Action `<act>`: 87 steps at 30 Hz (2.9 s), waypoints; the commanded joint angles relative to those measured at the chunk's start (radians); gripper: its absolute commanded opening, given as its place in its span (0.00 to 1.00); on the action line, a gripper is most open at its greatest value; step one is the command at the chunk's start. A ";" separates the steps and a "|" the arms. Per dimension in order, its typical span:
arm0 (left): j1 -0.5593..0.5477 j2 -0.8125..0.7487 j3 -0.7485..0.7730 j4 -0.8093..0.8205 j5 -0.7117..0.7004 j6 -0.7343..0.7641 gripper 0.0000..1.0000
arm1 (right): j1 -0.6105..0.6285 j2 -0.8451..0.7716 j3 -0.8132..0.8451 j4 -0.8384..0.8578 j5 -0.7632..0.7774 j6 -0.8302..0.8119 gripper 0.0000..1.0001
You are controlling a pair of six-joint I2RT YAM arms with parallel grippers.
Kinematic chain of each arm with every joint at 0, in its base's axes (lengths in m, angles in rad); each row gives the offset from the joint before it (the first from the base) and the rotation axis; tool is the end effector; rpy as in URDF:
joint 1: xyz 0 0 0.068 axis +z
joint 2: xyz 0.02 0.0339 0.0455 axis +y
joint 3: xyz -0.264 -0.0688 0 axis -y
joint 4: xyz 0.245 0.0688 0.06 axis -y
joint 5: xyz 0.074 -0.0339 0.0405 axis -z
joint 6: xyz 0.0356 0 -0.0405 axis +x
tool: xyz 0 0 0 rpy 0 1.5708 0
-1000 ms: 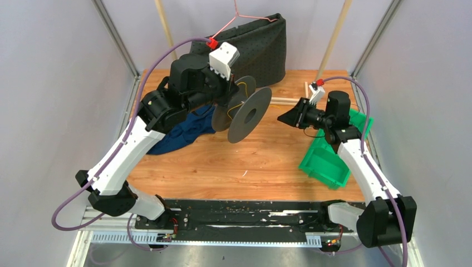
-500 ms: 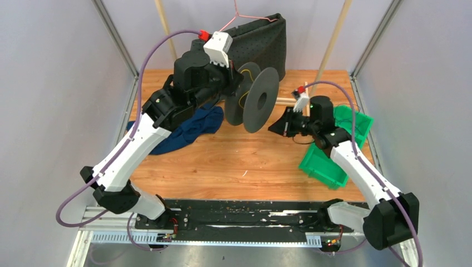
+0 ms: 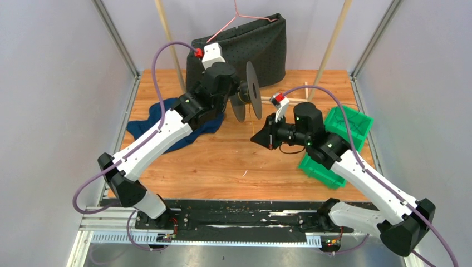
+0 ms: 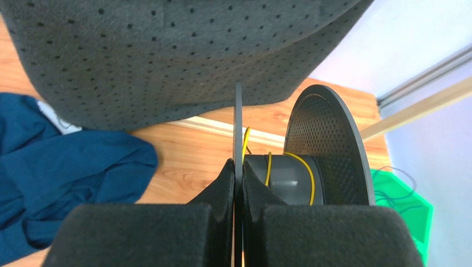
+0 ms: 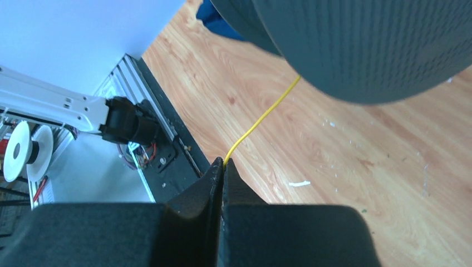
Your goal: Wrap the cables
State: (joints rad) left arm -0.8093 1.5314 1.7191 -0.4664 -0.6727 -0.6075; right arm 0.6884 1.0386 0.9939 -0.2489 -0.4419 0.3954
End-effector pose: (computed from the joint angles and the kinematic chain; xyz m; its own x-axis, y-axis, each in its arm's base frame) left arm 0.2486 -0.2286 0.4539 -0.2431 -0.3921 -0.8872 0.0171 0.9128 -0.4080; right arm 0.1719 0.1611 0.3593 -0.5492 -0.0010 -0.8357 -0.7356 0.4750 0.4829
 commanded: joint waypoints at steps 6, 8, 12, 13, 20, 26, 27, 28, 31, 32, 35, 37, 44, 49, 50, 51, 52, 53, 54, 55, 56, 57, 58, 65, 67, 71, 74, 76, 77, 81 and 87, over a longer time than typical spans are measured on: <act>-0.022 0.005 -0.046 0.076 -0.090 0.007 0.00 | 0.017 0.049 0.211 -0.013 0.043 -0.034 0.01; -0.022 0.003 -0.056 0.082 -0.061 0.031 0.00 | 0.015 0.068 0.245 -0.010 0.051 -0.038 0.01; -0.027 -0.007 -0.089 0.094 0.016 0.086 0.00 | 0.001 0.098 0.285 0.000 0.066 -0.048 0.01; -0.029 -0.009 -0.097 0.092 0.034 0.104 0.00 | -0.006 0.106 0.292 0.001 0.063 -0.049 0.01; -0.031 -0.073 -0.190 0.131 0.254 0.292 0.00 | -0.060 0.154 0.332 0.010 0.006 -0.023 0.01; -0.031 -0.163 -0.274 0.136 0.494 0.527 0.00 | -0.100 0.179 0.348 -0.018 -0.060 -0.021 0.01; -0.031 -0.173 -0.275 0.117 0.540 0.555 0.00 | -0.106 0.179 0.348 -0.021 -0.069 -0.024 0.01; -0.031 -0.183 -0.277 0.101 0.582 0.583 0.00 | -0.113 0.182 0.348 -0.027 -0.078 -0.025 0.01; -0.031 -0.217 -0.290 0.078 0.664 0.646 0.00 | -0.144 0.191 0.347 -0.041 -0.129 -0.028 0.01; -0.031 -0.228 -0.292 0.071 0.691 0.663 0.00 | -0.157 0.194 0.347 -0.047 -0.149 -0.031 0.01; -0.031 -0.259 -0.292 0.045 0.752 0.721 0.00 | -0.203 0.201 0.346 -0.063 -0.236 -0.048 0.01; -0.031 -0.277 -0.288 0.022 0.795 0.766 0.00 | -0.240 0.210 0.353 -0.086 -0.302 -0.066 0.01; -0.031 -0.320 -0.293 0.001 0.866 0.860 0.00 | -0.319 0.261 0.387 -0.205 -0.551 -0.185 0.01; -0.031 -0.333 -0.309 0.044 0.939 0.867 0.00 | -0.322 0.274 0.357 -0.203 -0.701 -0.227 0.01; -0.031 -0.338 -0.314 0.056 0.953 0.870 0.00 | -0.323 0.274 0.350 -0.203 -0.727 -0.242 0.01; -0.031 -0.343 -0.319 0.068 0.960 0.873 0.00 | -0.322 0.271 0.345 -0.202 -0.739 -0.250 0.01; -0.031 -0.349 -0.325 0.082 0.966 0.876 0.00 | -0.322 0.268 0.341 -0.201 -0.747 -0.255 0.01; -0.031 -0.356 -0.331 0.098 0.973 0.882 0.00 | -0.322 0.265 0.340 -0.199 -0.751 -0.254 0.01; -0.031 -0.361 -0.338 0.113 0.980 0.887 0.00 | -0.323 0.263 0.339 -0.197 -0.751 -0.254 0.01; -0.031 -0.365 -0.345 0.127 0.992 0.888 0.00 | -0.321 0.260 0.339 -0.195 -0.751 -0.251 0.01; -0.031 -0.366 -0.350 0.138 0.999 0.882 0.00 | -0.322 0.259 0.337 -0.194 -0.750 -0.249 0.01; -0.031 -0.362 -0.351 0.142 1.004 0.866 0.00 | -0.322 0.256 0.334 -0.193 -0.745 -0.248 0.01; -0.031 -0.353 -0.347 0.141 1.002 0.841 0.00 | -0.321 0.252 0.329 -0.191 -0.742 -0.252 0.01; 0.085 -0.257 -0.343 0.204 1.318 0.543 0.00 | -0.322 0.203 0.233 -0.175 -0.742 -0.321 0.01; 0.139 -0.223 -0.359 0.260 1.452 0.448 0.00 | -0.322 0.177 0.194 -0.147 -0.750 -0.323 0.01; 0.192 -0.104 -0.334 0.262 1.623 0.325 0.00 | -0.322 0.135 0.120 -0.092 -0.738 -0.286 0.01; 0.194 0.004 -0.306 0.218 1.666 0.299 0.00 | -0.322 0.126 0.052 -0.068 -0.726 -0.267 0.01; 0.193 0.058 -0.316 0.236 1.659 0.278 0.00 | -0.322 0.130 0.006 -0.052 -0.720 -0.264 0.01; 0.193 0.083 -0.332 0.264 1.655 0.263 0.00 | -0.322 0.137 -0.017 -0.043 -0.719 -0.264 0.01; 0.196 0.183 -0.362 0.350 1.642 0.239 0.00 | -0.322 0.189 -0.096 -0.023 -0.702 -0.297 0.01; 0.203 0.321 -0.344 0.367 1.606 0.327 0.00 | -0.322 0.276 -0.180 0.095 -0.617 -0.254 0.01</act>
State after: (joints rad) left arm -0.6292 1.7859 1.3506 -0.2226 1.0283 -0.2806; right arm 0.3565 1.2701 0.8696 -0.2157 -1.0973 0.1047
